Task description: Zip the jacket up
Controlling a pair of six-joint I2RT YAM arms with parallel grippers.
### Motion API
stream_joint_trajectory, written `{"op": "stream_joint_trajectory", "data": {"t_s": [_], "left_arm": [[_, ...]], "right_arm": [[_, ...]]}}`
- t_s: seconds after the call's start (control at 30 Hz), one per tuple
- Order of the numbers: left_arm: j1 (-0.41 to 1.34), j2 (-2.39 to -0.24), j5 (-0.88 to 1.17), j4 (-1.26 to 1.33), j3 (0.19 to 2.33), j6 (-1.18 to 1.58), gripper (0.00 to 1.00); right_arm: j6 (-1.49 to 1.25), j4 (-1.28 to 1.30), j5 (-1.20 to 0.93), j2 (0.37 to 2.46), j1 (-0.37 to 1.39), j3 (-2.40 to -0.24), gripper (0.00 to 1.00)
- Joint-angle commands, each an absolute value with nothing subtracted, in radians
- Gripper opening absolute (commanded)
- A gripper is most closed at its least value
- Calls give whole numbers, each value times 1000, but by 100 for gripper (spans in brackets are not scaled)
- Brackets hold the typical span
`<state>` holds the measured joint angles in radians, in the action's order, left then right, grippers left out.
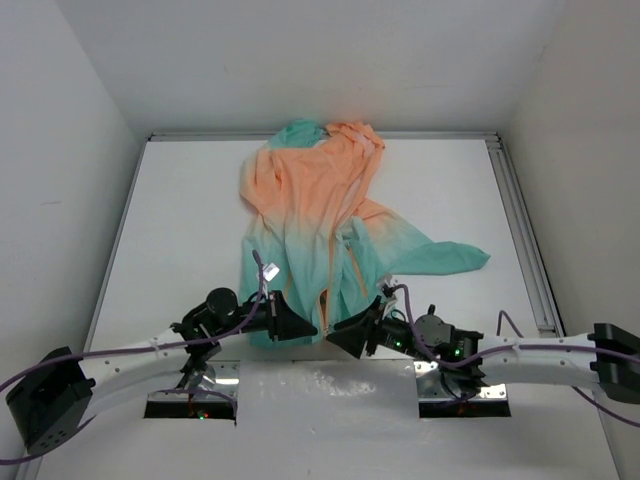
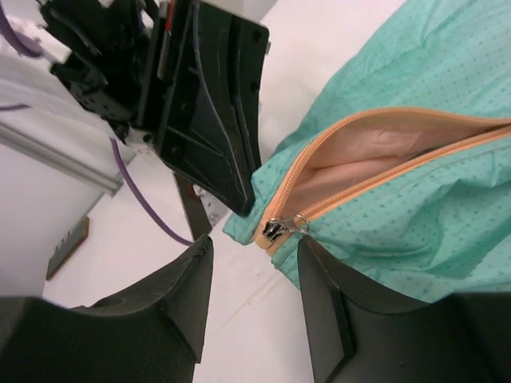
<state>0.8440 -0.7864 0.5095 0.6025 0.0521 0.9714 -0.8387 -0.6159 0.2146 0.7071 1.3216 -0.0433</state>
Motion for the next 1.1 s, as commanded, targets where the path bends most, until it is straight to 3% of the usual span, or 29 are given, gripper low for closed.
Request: {"op": "stream_joint_trajectory", "data": {"t_s": [0.0, 1.07], "left_arm": [[833, -799, 522, 673, 20, 982, 0], [833, -804, 558, 726, 0, 1002, 0]], "right_arm": [[-842, -701, 167, 759, 1319, 75, 47], [-805, -883, 239, 874, 1319, 75, 47]]}}
